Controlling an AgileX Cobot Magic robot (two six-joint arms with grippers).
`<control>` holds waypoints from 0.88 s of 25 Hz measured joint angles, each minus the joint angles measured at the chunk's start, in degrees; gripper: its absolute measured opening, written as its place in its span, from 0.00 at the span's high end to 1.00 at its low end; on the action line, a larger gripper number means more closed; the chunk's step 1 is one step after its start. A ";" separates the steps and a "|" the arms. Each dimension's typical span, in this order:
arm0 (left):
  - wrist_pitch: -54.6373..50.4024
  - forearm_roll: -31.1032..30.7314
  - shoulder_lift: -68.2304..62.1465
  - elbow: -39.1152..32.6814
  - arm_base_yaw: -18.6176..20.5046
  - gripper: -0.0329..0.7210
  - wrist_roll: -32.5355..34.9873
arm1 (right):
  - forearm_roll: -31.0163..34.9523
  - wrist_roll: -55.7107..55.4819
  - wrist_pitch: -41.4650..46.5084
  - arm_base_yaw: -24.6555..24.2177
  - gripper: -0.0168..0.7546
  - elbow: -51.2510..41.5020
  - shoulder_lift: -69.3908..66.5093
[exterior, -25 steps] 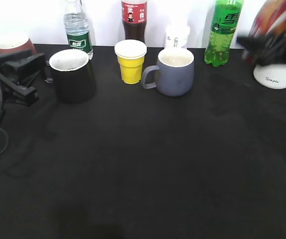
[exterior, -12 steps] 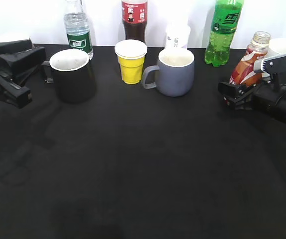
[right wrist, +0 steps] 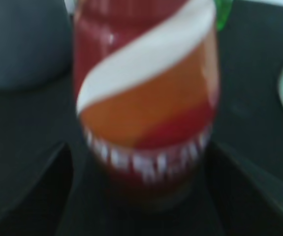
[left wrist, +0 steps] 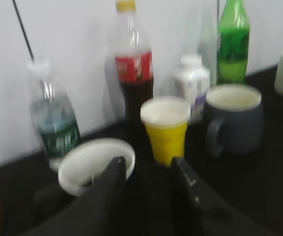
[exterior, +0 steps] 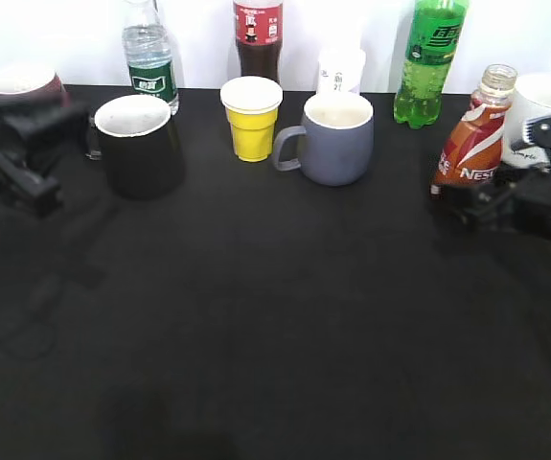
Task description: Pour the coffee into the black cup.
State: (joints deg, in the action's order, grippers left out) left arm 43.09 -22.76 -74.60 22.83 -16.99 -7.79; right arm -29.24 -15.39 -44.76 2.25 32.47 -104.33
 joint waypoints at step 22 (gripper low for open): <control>-99.47 20.45 49.34 20.28 -6.96 0.44 -0.31 | 14.19 1.36 103.07 22.07 0.23 12.82 71.21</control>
State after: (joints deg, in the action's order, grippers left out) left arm -56.38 -2.31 -25.26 43.11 -23.95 -8.10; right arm -15.05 -14.03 58.31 24.33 45.29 -33.12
